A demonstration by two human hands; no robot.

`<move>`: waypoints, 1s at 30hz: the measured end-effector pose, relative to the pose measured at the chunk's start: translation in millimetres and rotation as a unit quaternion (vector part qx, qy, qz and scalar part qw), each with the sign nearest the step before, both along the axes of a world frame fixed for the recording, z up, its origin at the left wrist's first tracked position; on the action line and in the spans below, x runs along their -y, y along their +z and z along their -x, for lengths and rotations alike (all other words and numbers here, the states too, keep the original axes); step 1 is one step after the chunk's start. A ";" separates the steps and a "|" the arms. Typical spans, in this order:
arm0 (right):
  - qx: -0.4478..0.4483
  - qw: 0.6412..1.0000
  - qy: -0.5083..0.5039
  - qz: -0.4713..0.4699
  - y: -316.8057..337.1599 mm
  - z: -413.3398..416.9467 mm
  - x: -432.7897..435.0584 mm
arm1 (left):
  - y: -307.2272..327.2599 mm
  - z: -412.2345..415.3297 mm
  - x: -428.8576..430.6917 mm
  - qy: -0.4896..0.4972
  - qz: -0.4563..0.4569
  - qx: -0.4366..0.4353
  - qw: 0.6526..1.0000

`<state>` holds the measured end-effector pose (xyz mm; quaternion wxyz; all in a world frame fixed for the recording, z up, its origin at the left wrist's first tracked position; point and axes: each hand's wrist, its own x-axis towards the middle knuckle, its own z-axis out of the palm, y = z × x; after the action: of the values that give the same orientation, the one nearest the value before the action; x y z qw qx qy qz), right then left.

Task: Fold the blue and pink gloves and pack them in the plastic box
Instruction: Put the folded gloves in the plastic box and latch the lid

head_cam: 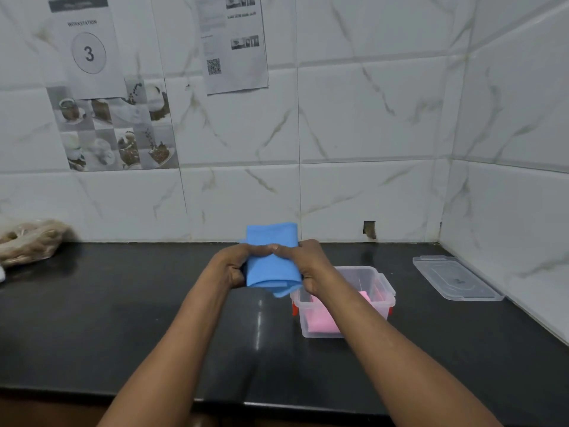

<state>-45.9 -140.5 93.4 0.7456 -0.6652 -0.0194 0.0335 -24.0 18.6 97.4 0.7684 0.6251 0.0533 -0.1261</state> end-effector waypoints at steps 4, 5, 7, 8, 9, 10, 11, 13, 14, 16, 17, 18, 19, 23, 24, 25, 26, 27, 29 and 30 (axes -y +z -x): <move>0.002 1.000 -0.020 -0.023 6.0 -2.3 32.5 | 4.9 6.1 17.5 0.009 -0.096 0.013 0.995; 0.016 0.999 -0.028 -0.003 7.7 -4.2 43.0 | 4.0 5.6 16.5 0.051 -0.162 0.035 0.985; 0.076 0.993 -0.063 0.070 13.8 -7.6 63.5 | 3.3 4.7 13.2 0.132 -0.211 0.093 0.964; 0.124 0.981 -0.086 0.125 18.9 -9.1 72.5 | 7.3 8.0 13.5 0.123 -0.181 0.101 0.971; 0.180 0.958 -0.110 0.195 24.4 -9.7 79.5 | 12.6 11.6 15.7 0.077 -0.133 0.089 0.984; 0.238 0.924 -0.133 0.270 29.2 -9.5 84.5 | 19.5 14.9 20.3 0.014 -0.076 0.061 0.995; 0.290 0.880 -0.153 0.343 32.6 -9.2 87.2 | 26.1 16.3 26.3 -0.050 -0.004 0.024 0.998; 0.370 0.783 -0.175 0.468 33.3 -4.9 87.2 | 35.8 13.8 40.9 -0.145 0.149 -0.044 0.977; 0.406 0.727 -0.181 0.523 28.4 -1.7 86.1 | 39.2 12.3 48.3 -0.170 0.208 -0.070 0.961; 0.483 0.598 -0.185 0.613 8.7 5.7 84.0 | 38.8 7.7 61.6 -0.186 0.252 -0.089 0.946; 0.518 0.551 -0.184 0.628 -1.4 10.1 85.6 | 34.9 5.5 68.1 -0.177 0.236 -0.086 0.952; 0.541 0.525 -0.178 0.632 -10.6 13.1 89.2 | 28.4 4.1 73.6 -0.159 0.205 -0.083 0.962; 0.552 0.512 -0.167 0.637 -18.2 14.0 94.5 | 20.2 2.1 78.4 -0.136 0.170 -0.084 0.972; 0.500 0.636 -0.060 0.585 -34.6 9.8 123.3 | -13.5 -3.9 87.4 -0.059 0.144 -0.095 0.983; 0.455 0.718 -0.042 0.526 -35.6 9.7 128.2 | -18.2 -5.7 87.4 -0.048 0.156 -0.086 0.983; 0.407 0.790 -0.046 0.455 -35.2 9.1 131.1 | -21.1 -7.5 87.4 -0.039 0.163 -0.070 0.983; 0.357 0.844 -0.067 0.395 -32.8 7.5 132.4 | -21.9 -8.6 87.4 -0.033 0.164 -0.051 0.985; 0.305 0.881 -0.102 0.348 -28.8 5.1 133.5 | -21.6 -10.1 88.0 -0.030 0.159 -0.026 0.987; 0.194 0.926 -0.179 0.271 -19.9 -0.5 135.2 | -19.6 -13.5 89.8 -0.036 0.132 0.049 0.989; 0.145 0.936 -0.208 0.243 -16.3 -3.1 136.2 | -17.5 -14.1 90.8 -0.040 0.107 0.096 0.989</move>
<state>-42.8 -276.7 77.0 0.5403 -0.8132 0.0205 -0.2151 -9.9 -72.2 79.9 0.8270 0.5498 -0.0596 -0.1008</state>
